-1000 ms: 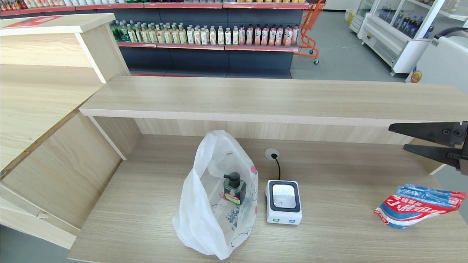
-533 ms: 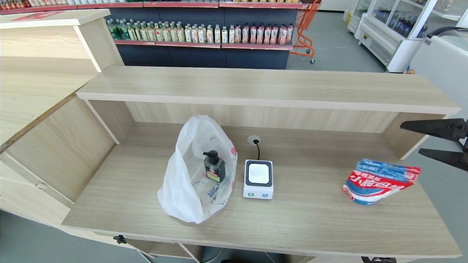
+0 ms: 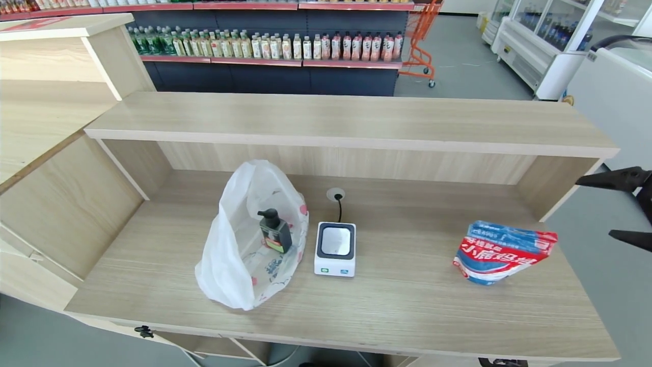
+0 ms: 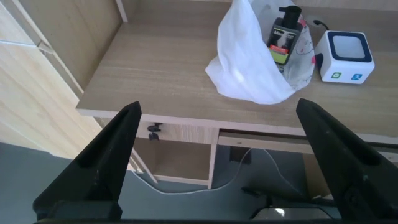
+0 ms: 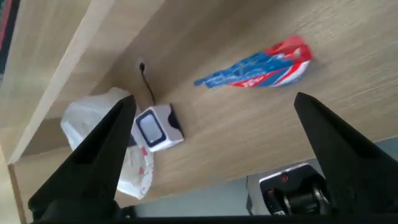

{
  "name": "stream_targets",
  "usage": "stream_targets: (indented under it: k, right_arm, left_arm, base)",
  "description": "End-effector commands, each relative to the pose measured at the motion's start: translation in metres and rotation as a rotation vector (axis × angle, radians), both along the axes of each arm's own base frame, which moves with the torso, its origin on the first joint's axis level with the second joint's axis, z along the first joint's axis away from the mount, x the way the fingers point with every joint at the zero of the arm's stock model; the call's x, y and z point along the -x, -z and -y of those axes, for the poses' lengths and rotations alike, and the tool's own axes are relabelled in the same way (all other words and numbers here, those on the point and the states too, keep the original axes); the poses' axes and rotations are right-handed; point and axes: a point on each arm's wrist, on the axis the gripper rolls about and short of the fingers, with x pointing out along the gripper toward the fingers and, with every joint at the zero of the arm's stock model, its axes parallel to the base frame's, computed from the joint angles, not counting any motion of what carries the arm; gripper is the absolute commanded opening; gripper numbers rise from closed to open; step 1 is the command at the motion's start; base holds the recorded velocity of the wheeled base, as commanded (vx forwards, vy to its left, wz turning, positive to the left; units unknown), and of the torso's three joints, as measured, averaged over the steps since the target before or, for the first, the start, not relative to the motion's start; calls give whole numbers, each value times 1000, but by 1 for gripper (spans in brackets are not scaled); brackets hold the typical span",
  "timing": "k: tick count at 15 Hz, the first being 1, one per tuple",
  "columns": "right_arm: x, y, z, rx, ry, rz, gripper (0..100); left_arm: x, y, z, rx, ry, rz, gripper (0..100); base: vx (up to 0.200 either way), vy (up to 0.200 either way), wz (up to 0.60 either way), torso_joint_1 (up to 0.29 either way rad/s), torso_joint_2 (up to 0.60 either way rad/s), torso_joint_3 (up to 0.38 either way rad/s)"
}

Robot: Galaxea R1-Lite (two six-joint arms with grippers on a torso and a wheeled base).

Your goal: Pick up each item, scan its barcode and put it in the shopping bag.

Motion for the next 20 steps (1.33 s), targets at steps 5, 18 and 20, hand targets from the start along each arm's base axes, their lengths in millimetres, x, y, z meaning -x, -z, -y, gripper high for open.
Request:
stream_targets:
  k: [5,18,20]
  right_arm:
    - [-27,27,-11,-160,167,-271,100]
    - [-129,120,-64,-134,327,-587,100]
    - [-139,130,-75,-100,305,-566,100]
  left_arm:
    - [0,0,0,1,0,0,100]
    - [0,0,0,1,0,0,100]
    - [0,0,0,1,1,0,100]
  base:
    - [0,0,0,0,0,0]
    - [0,0,0,0,0,0]
    - [0,0,0,0,0,0]
